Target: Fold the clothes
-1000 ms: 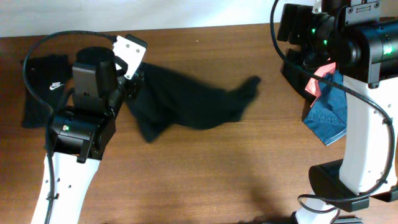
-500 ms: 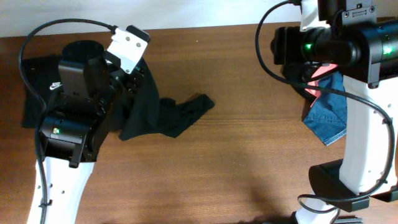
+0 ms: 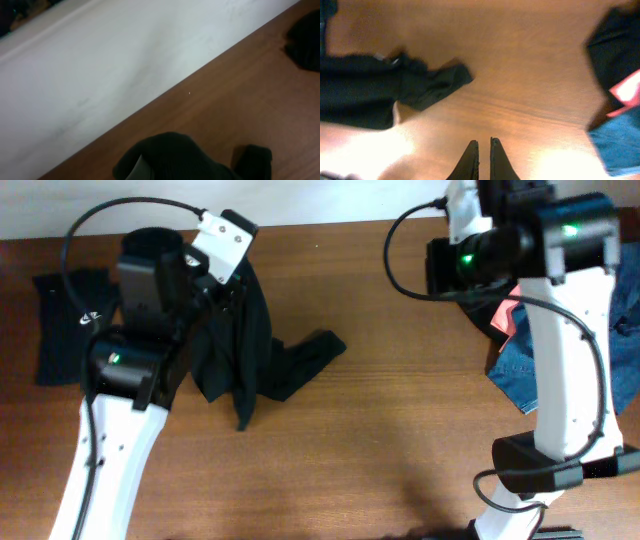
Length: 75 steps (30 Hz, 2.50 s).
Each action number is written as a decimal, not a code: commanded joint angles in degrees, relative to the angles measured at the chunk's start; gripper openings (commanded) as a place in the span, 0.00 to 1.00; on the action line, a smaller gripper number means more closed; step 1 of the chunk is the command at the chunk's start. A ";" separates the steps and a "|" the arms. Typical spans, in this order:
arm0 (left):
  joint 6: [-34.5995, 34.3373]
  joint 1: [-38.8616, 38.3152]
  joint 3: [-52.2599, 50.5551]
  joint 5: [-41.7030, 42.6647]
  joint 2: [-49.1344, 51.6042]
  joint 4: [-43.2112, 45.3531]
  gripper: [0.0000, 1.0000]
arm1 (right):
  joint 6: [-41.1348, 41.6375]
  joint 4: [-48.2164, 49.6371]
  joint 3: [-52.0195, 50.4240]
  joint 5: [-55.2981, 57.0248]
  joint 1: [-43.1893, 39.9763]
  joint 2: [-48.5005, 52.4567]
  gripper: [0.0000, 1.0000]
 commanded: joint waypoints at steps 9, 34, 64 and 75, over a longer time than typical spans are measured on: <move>-5.29 0.15 1.62 -1.40 0.15 9.62 0.01 | -13.64 3.98 -15.93 -2.97 8.41 0.70 0.04; -8.46 0.17 3.58 -1.42 0.28 20.33 0.01 | 6.75 20.55 -20.35 21.90 31.98 0.66 0.44; -8.44 0.17 3.58 -1.44 0.66 21.22 0.01 | 41.90 43.25 -39.60 45.64 52.52 0.68 0.44; -8.46 0.17 3.58 -1.42 0.66 20.90 0.01 | 46.12 48.94 -45.75 46.73 52.43 0.74 0.49</move>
